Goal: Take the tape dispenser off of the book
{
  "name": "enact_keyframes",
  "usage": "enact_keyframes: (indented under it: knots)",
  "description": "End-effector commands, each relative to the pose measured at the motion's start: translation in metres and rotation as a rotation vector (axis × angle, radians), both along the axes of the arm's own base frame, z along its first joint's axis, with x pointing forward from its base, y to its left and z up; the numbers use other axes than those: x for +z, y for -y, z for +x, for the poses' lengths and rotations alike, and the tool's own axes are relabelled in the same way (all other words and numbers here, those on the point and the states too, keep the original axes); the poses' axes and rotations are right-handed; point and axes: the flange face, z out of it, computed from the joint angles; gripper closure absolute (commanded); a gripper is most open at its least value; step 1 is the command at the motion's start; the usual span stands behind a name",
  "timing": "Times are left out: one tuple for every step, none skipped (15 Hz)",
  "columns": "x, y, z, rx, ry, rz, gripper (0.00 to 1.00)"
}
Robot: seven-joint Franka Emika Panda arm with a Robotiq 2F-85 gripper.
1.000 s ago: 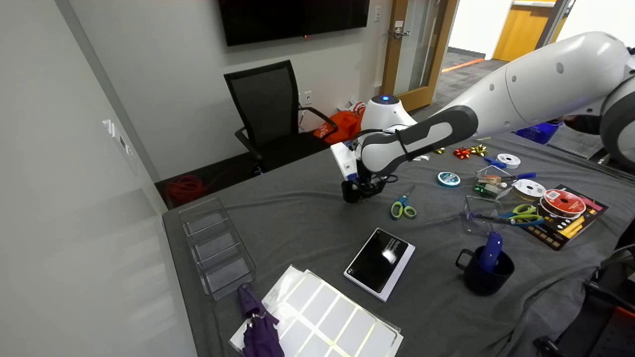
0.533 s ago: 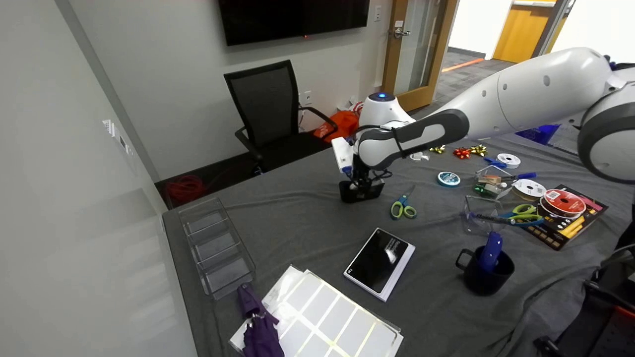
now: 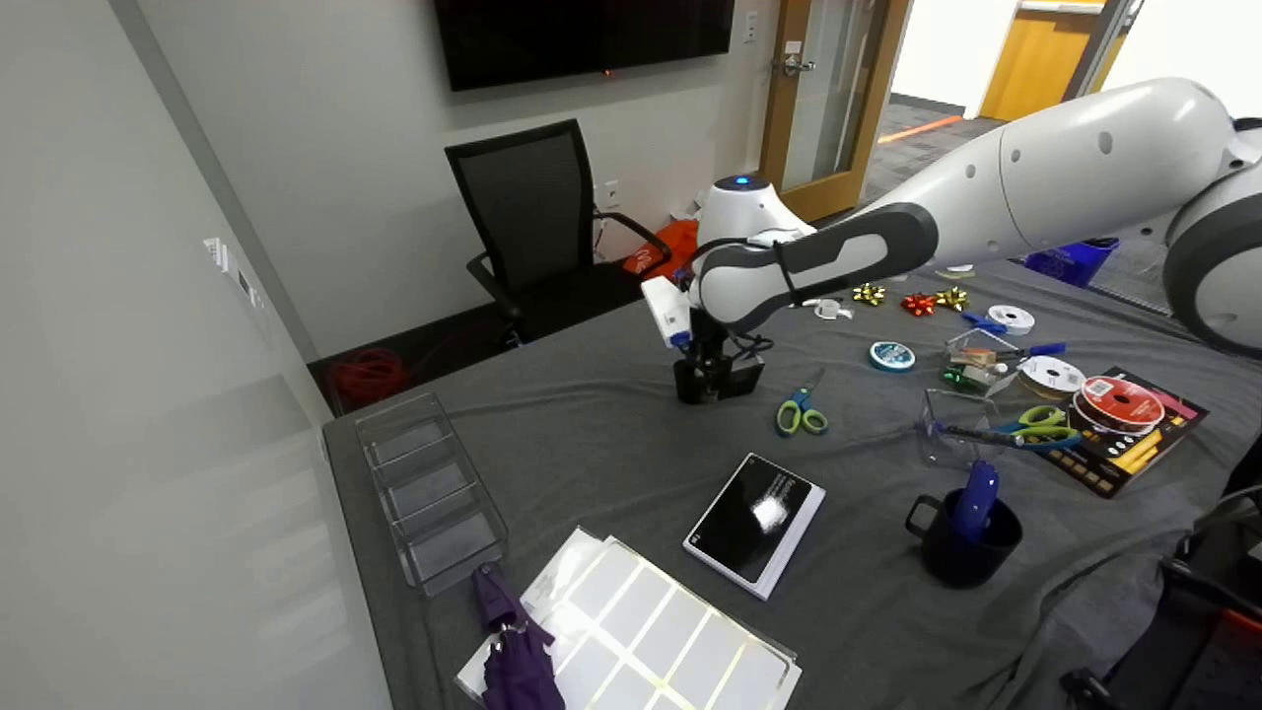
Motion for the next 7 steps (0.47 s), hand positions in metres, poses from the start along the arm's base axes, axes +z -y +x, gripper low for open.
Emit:
enact_keyframes:
  knots:
    - [0.030, -0.015, -0.022, 0.110, 0.022, 0.002, 0.00]
    - [0.036, -0.018, -0.027, 0.143, 0.029, 0.004, 0.00]
    - [0.043, -0.021, -0.033, 0.175, 0.035, 0.005, 0.00]
    - [0.049, -0.023, -0.041, 0.210, 0.039, 0.007, 0.00]
    - [0.053, -0.025, -0.048, 0.243, 0.042, 0.011, 0.00]
    - [0.057, -0.026, -0.057, 0.283, 0.036, 0.012, 0.00]
    - [0.059, -0.025, -0.065, 0.318, 0.036, 0.015, 0.00]
